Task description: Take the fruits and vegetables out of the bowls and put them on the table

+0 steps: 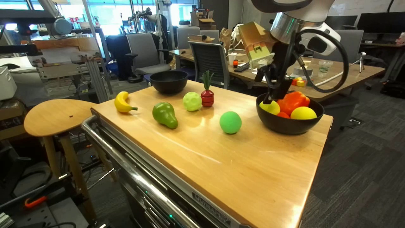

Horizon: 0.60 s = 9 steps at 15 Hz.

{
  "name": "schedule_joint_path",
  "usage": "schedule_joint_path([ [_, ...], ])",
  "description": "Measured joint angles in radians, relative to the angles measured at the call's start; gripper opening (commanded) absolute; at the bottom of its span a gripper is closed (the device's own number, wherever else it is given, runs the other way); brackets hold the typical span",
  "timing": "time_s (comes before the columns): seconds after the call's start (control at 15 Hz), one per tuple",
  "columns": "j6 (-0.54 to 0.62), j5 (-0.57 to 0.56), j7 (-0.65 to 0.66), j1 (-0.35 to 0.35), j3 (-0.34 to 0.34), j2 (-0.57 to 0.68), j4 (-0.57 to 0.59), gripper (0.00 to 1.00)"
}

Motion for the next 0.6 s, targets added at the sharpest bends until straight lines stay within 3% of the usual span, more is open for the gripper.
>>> schedule_joint_path([
  [0.27,0.078,0.067,0.096,-0.003,0.001,0.000,0.000,1.00],
  [0.6,0.095,0.046,0.175,-0.007,-0.032,0.000,0.000,1.00],
])
